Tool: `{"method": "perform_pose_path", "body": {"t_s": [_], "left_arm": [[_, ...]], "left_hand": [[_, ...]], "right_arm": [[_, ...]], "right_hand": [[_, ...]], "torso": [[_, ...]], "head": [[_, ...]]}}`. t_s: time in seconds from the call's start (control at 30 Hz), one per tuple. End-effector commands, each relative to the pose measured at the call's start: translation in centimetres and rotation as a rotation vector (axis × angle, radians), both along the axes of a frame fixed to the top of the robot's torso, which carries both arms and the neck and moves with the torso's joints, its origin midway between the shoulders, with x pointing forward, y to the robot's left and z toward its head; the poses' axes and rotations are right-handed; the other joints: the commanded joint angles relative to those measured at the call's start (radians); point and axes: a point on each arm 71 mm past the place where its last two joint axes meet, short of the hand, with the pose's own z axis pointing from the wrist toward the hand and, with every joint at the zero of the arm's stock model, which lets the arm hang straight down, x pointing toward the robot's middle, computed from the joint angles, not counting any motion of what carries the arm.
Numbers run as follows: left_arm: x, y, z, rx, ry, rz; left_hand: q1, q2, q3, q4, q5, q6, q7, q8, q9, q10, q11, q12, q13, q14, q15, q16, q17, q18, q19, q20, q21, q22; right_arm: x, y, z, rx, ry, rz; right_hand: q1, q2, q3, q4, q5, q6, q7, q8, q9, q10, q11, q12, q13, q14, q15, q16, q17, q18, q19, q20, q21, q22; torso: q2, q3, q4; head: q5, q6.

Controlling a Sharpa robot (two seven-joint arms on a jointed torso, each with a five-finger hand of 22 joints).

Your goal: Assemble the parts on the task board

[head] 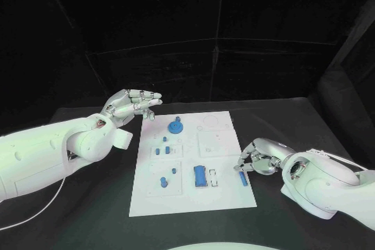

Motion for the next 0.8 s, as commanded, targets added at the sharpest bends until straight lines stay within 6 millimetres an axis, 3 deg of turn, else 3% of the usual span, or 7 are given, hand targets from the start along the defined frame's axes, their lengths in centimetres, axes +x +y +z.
{"method": "perform_pose_path", "body": {"t_s": [0.03, 0.27, 0.43, 0.8], "left_arm": [[-0.1, -0.2, 0.0, -0.010, -0.001, -0.015], [-0.1, -0.2, -0.1, -0.008, 0.003, -0.017], [-0.1, -0.1, -0.2, -0.006, 0.005, -0.014], [0.0, 0.0, -0.3, -0.004, 0.006, -0.013]], "left_hand": [[-0.008, 0.005, -0.007, 0.000, 0.002, -0.010, 0.001, 0.005, 0.000, -0.010, 0.000, 0.002, 0.001, -0.008, -0.002, 0.004, -0.001, 0.014, -0.001, 0.003, -0.006, -0.001], [-0.006, 0.006, -0.008, -0.002, 0.002, -0.010, 0.001, 0.006, 0.000, -0.011, 0.000, 0.004, 0.001, -0.008, -0.002, 0.005, -0.002, 0.014, -0.001, 0.003, -0.007, -0.002], [-0.006, 0.006, -0.008, -0.002, 0.002, -0.010, 0.001, 0.006, 0.000, -0.011, 0.000, 0.004, 0.001, -0.008, -0.002, 0.005, -0.002, 0.014, -0.001, 0.003, -0.007, -0.002], [-0.006, 0.006, -0.008, -0.002, 0.002, -0.010, 0.001, 0.006, 0.000, -0.011, 0.000, 0.004, 0.001, -0.008, -0.002, 0.005, -0.002, 0.014, -0.001, 0.003, -0.007, -0.002]], "right_arm": [[0.1, -0.4, -0.4, -0.092, 0.022, -0.002], [0.2, -0.8, -0.8, -0.163, 0.039, -0.010], [0.2, -1.0, -1.0, -0.191, 0.049, -0.014], [0.2, -0.6, -1.4, -0.215, 0.069, 0.002]], "right_hand": [[-0.010, 0.000, -0.010, 0.005, 0.002, 0.012, 0.000, 0.000, -0.002, -0.001, 0.000, -0.007, 0.001, 0.081, 0.003, -0.007, 0.132, 0.001, -0.002, 0.003, -0.005, -0.001], [-0.025, -0.007, -0.024, 0.017, -0.002, 0.024, -0.003, 0.000, -0.003, 0.000, -0.003, -0.009, 0.000, 0.081, 0.001, -0.007, 0.132, 0.001, -0.002, 0.001, -0.006, -0.001], [-0.032, -0.012, -0.032, 0.023, -0.005, 0.028, -0.005, -0.001, -0.003, 0.005, -0.004, 0.005, 0.011, 0.082, 0.000, -0.006, 0.135, 0.000, -0.001, 0.000, -0.005, 0.001], [-0.037, -0.014, -0.037, 0.029, -0.005, 0.038, -0.008, 0.002, -0.001, 0.010, -0.006, 0.019, 0.021, 0.082, -0.002, -0.005, 0.137, 0.000, 0.001, -0.001, -0.004, 0.004]], "torso": [[0.000, -0.0005, -0.0007], [0.002, 0.0004, 0.0045], [0.001, 0.0002, 0.0005], [0.000, -0.0005, 0.0044]], "head": [[-0.004, -0.001], [-0.007, -0.001], [-0.006, -0.004], [-0.010, -0.007]]}}
